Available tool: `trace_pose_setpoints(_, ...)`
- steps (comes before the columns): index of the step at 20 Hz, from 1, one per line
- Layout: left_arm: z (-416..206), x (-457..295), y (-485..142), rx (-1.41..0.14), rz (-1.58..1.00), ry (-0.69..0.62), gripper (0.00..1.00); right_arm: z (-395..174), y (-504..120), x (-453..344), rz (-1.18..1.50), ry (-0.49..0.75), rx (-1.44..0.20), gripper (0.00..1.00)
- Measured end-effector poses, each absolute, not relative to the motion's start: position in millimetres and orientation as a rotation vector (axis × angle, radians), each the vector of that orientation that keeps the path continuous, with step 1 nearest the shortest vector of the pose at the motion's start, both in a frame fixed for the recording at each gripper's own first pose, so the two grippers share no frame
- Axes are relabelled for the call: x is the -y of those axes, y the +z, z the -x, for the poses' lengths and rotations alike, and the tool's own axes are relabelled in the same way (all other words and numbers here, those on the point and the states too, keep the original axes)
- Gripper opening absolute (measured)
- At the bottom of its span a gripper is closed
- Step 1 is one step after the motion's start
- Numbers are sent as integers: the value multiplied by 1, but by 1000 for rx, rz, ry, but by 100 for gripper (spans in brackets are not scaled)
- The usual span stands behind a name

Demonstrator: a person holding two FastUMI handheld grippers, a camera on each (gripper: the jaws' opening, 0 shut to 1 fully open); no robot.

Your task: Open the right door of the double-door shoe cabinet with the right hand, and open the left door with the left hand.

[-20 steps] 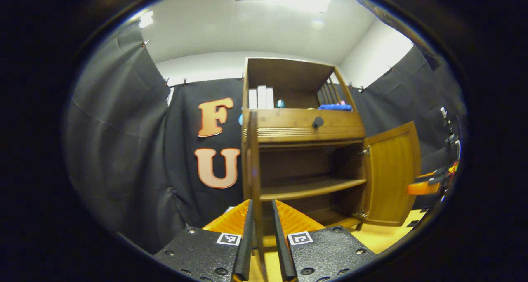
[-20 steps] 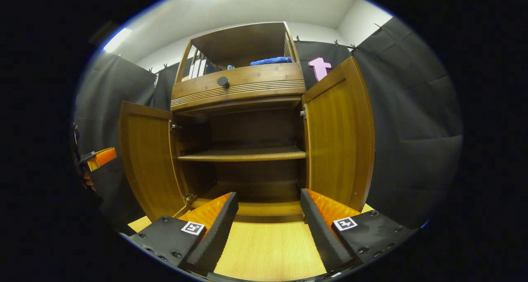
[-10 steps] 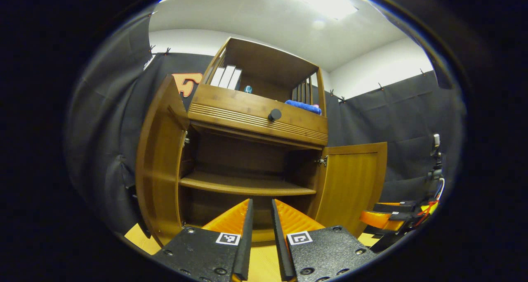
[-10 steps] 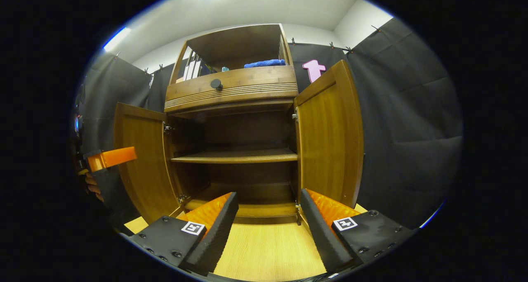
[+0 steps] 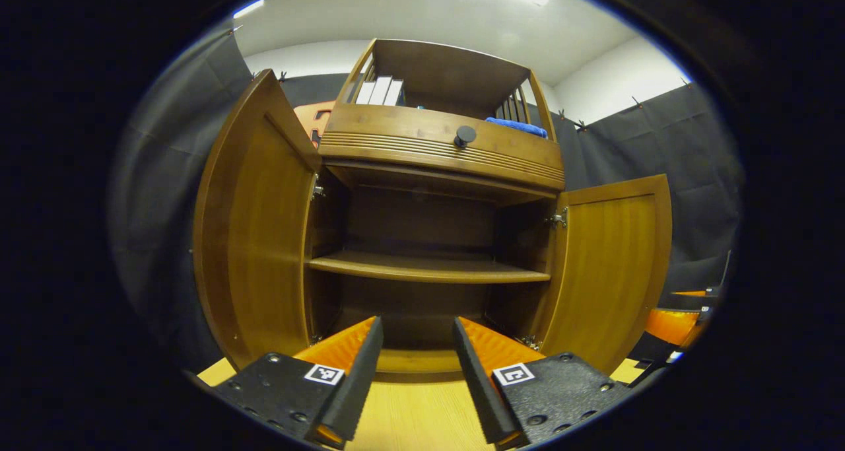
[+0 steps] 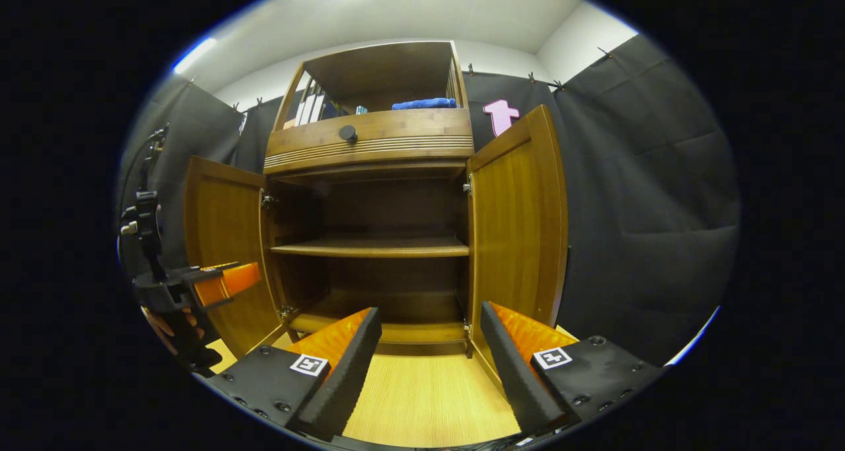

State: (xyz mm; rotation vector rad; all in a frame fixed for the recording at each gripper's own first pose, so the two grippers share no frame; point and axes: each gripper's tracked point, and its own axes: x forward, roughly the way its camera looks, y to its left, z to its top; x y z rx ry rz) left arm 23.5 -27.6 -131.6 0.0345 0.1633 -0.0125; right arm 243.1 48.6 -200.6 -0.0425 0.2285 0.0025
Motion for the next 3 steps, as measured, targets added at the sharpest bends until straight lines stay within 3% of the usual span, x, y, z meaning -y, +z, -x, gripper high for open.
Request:
trace_pose_setpoints(2,-21,35,-137,-173,9,-44,87,-241,-202,-50,37,7,-234,98)
trace_pose_setpoints(3,-21,34,-138,-175,34,-44,89,-241,-202,-51,34,9,-233,98)
